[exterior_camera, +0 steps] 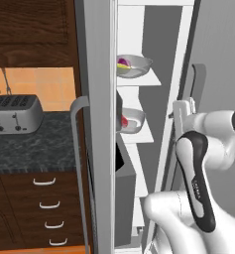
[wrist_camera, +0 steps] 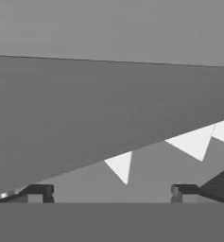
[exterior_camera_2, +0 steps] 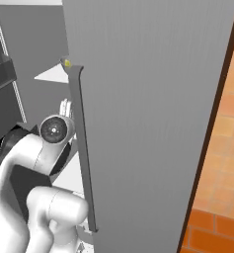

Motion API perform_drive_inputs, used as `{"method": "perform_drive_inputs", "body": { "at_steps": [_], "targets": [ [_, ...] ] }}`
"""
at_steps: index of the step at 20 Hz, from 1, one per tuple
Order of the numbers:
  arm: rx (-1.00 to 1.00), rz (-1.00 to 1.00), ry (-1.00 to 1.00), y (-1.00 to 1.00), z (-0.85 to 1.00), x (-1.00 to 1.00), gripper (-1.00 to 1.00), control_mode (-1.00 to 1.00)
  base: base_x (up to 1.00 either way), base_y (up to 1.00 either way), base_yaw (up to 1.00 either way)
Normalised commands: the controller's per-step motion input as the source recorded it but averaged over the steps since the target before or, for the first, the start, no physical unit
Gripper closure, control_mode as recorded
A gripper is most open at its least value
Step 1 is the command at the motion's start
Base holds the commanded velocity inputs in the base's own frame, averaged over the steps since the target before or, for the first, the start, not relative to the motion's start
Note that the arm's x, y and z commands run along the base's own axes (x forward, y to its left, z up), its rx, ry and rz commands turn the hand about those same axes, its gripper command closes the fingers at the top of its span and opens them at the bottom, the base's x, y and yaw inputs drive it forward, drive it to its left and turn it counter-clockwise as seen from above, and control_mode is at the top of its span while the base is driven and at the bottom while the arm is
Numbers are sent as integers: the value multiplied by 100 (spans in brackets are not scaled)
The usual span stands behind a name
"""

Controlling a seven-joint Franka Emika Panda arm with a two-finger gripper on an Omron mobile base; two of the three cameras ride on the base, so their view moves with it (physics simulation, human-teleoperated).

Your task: Take the meat container that has the steak and place it on the second highest rack of the freezer. Then take the vegetable container that has the lemon wedge and onion and place it on the highest rack of the freezer.

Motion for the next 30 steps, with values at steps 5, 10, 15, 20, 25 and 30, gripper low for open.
{"method": "perform_drive_inputs", "body": {
  "at_steps": [5,10,15,20,25,30],
  "targets": [
    [0,-6,30,-55,32,-100,-100,-100,0,0,0],
    [0,-8,29,-22,9,-100,-100,-100,0,0,0],
    [-2,-1,14,-9,0,-100,-100,-100,0,0,0],
    [-1,-26,1,-64,0,-72,-100,-100,0,0,0],
    [-1,-17,6,-31,1,57,-100,-100,0,0,0],
    [0,0,19,-4,0,99,-100,-100,0,0,0]
  ]
}}
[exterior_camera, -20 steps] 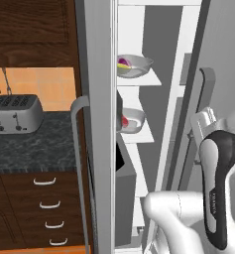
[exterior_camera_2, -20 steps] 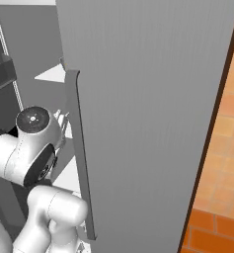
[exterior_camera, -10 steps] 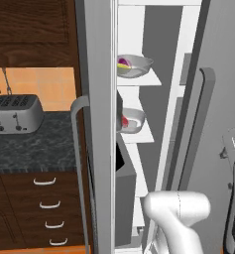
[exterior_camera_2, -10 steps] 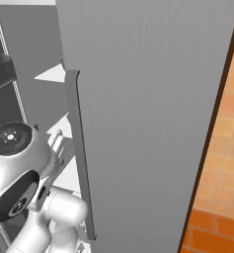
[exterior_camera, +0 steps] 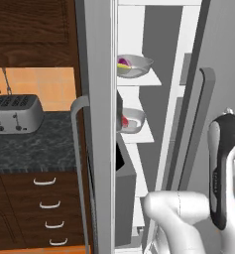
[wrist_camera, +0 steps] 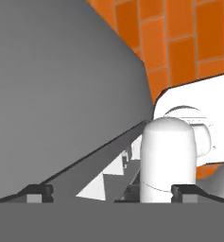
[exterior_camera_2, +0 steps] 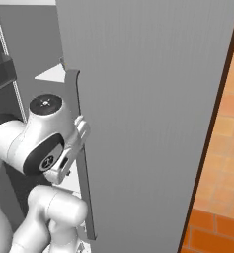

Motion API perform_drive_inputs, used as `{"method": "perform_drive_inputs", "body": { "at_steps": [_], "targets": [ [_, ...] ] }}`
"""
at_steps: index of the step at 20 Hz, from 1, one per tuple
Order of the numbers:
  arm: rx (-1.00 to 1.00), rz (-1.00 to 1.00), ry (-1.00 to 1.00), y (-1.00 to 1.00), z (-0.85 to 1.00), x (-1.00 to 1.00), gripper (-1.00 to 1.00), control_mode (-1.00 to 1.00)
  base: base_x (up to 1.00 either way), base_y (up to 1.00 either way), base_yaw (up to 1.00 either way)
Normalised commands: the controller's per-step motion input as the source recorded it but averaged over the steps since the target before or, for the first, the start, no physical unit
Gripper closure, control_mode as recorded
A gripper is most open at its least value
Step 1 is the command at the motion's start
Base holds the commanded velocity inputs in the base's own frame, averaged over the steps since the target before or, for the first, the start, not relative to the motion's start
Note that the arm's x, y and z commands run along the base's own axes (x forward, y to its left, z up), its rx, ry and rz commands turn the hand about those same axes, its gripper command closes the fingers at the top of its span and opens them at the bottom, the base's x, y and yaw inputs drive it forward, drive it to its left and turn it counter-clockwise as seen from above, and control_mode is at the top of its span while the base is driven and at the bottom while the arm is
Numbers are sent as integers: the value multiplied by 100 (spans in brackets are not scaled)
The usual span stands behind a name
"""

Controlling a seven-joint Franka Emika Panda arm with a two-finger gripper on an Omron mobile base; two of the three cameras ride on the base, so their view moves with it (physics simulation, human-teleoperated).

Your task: Take the meat container that has the steak and place it on the second highest rack of the freezer. Then take the vegetable container that has the lemon wedge and onion and place it on the highest rack of the freezer.

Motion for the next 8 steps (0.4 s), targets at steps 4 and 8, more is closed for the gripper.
{"method": "perform_drive_inputs", "body": {
  "at_steps": [4,8],
  "targets": [
    [0,7,15,-6,0,89,-100,-100,0,0,0],
    [0,10,1,0,0,85,-100,-100,0,0,0]
  ]
}}
